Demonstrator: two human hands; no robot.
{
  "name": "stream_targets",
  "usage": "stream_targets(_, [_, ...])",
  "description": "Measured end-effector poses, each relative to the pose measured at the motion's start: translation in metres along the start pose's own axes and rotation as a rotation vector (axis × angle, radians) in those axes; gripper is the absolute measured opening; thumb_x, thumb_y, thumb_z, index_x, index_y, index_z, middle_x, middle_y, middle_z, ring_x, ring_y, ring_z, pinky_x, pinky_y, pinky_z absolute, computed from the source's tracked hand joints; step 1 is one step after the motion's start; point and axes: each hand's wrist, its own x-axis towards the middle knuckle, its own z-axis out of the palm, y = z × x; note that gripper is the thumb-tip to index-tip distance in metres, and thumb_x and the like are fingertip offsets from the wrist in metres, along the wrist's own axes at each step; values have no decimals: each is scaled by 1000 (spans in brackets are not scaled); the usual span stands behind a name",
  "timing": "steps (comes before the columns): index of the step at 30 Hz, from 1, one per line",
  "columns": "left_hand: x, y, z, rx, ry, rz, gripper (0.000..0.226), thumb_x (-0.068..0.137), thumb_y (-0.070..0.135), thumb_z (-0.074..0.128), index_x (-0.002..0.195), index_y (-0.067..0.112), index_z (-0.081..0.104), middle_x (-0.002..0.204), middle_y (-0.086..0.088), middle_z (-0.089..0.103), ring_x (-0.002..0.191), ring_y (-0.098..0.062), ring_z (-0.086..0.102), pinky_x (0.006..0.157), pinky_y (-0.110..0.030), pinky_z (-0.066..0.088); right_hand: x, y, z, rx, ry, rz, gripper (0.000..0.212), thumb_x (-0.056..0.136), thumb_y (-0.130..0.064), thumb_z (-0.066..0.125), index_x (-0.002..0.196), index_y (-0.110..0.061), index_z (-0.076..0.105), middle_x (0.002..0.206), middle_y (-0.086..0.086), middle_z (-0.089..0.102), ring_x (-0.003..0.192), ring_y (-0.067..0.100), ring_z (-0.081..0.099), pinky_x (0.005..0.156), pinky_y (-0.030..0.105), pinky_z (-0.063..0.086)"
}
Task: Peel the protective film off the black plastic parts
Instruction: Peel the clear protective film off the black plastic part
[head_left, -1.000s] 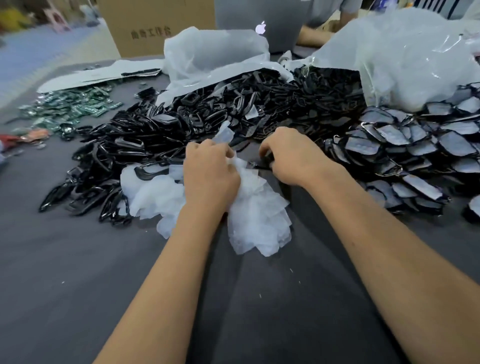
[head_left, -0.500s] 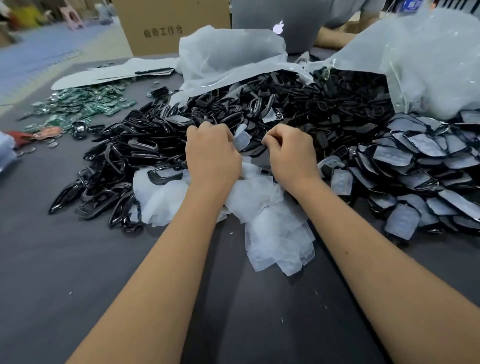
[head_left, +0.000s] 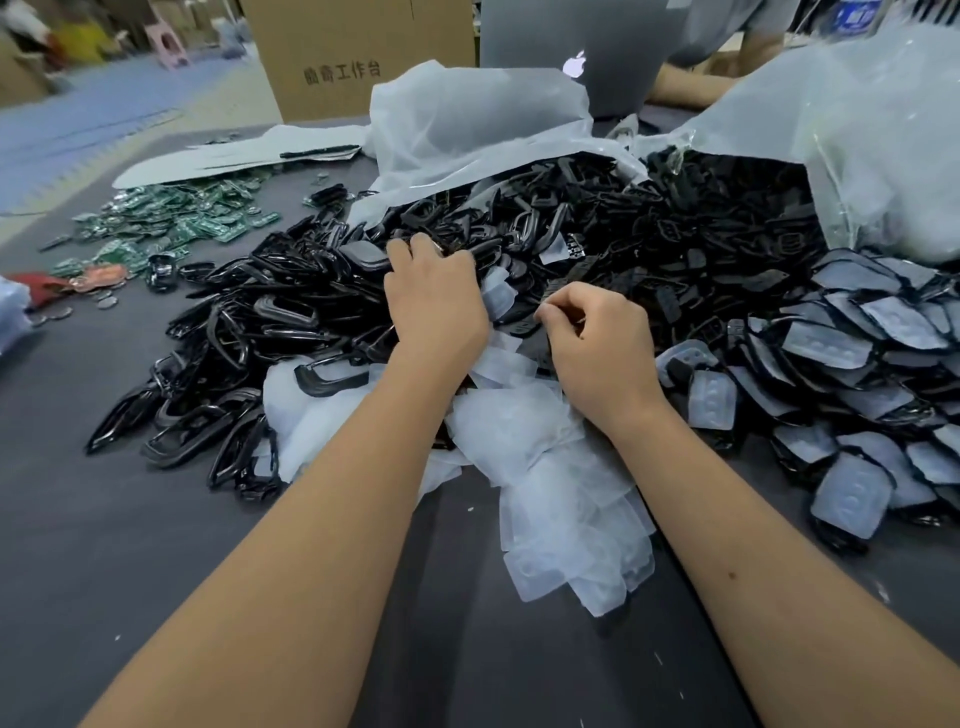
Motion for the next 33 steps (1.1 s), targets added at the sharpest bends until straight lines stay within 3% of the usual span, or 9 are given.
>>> stream_targets(4, [7,-2,6,-34,-5,13,25,92,11,62,116,19,64,132,-12,49,129,-37,36,97,-40,41,1,2,0,7,-10,15,17,101,-21,63,89,-14,73,71,-9,64,67,12,57,66,29,42])
stream_targets(8, [4,-6,4,-147,87,44,13,94,26,72,104,19,69,120,-9,57,123,-33,41,97,-36,39,1,2,0,38,-2,31,17,100,-21,64,88,-14,73,71,-10,65,66,7,59,65,23,42])
stream_targets(11, [0,-10,-6,-284,158,75,25,88,39,79,91,17,67,104,-5,61,107,-26,53,86,-32,42,0,-1,-3,127,61,32,15,98,-21,67,87,-14,75,67,-12,65,62,1,60,61,11,42])
stream_targets(14, [-3,-12,-20,-309,183,68,44,87,53,76,78,15,54,75,2,52,76,-20,50,68,-30,33,0,-3,-5,427,21,148,8,97,-10,67,97,-12,75,62,-4,67,49,9,59,54,24,50])
stream_targets(16, [-4,-13,-29,-293,179,56,54,94,59,64,71,14,46,65,2,45,64,-19,43,62,-31,28,-1,-5,-6,658,-18,246,17,95,3,63,104,-7,74,63,2,67,45,13,58,48,24,50])
stream_targets(20, [-7,-15,-41,-466,108,-54,66,107,58,32,75,6,55,76,-11,66,76,-30,63,74,-41,48,-2,-9,-9,840,-15,341,17,92,9,69,105,-1,72,71,5,68,59,16,70,45,21,49])
stream_targets(23, [-12,-15,-42,-592,64,-161,59,110,51,21,78,10,49,84,-16,70,81,-36,70,84,-50,55,-3,-12,-12,933,7,412,15,89,7,75,99,-3,71,71,2,73,63,18,74,43,19,47])
stream_targets(28, [-11,-18,-42,-605,132,-153,31,111,33,36,92,11,47,98,-16,69,91,-38,70,85,-53,55,-4,-15,-14,1007,6,455,17,88,5,77,90,-8,66,66,-1,71,59,17,72,40,19,43])
stream_targets(33, [-22,-20,-46,-796,296,-165,29,101,34,60,86,9,61,82,-9,72,81,-29,72,82,-48,58,-4,-16,-19,1056,-26,490,20,91,1,75,88,-11,60,69,-3,70,61,19,73,40,20,42])
